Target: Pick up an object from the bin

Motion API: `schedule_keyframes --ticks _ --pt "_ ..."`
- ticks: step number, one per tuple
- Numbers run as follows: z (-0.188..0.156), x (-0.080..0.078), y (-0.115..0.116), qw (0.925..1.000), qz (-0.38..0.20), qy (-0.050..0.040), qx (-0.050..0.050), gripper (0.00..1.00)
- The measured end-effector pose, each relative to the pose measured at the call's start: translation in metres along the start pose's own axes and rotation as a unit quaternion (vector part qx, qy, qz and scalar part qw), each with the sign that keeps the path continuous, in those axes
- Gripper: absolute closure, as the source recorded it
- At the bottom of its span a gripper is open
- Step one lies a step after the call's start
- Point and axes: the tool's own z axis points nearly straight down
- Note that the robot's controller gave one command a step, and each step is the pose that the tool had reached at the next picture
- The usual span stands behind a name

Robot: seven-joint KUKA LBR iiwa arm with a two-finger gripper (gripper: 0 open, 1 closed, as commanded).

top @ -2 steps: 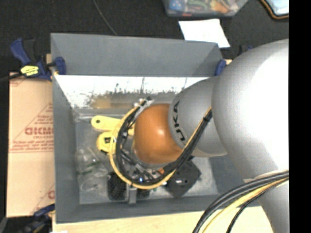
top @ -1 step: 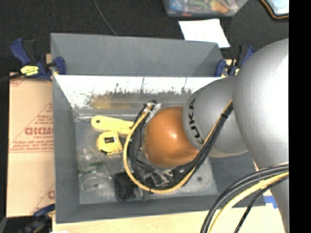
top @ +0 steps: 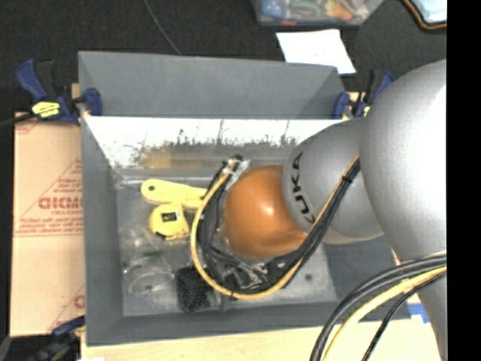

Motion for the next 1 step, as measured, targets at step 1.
schedule_keyframes --ticks 1 --pt "-0.0015 -0.0005 0.0001 1.0 0.001 -0.0008 0.0 1.0"
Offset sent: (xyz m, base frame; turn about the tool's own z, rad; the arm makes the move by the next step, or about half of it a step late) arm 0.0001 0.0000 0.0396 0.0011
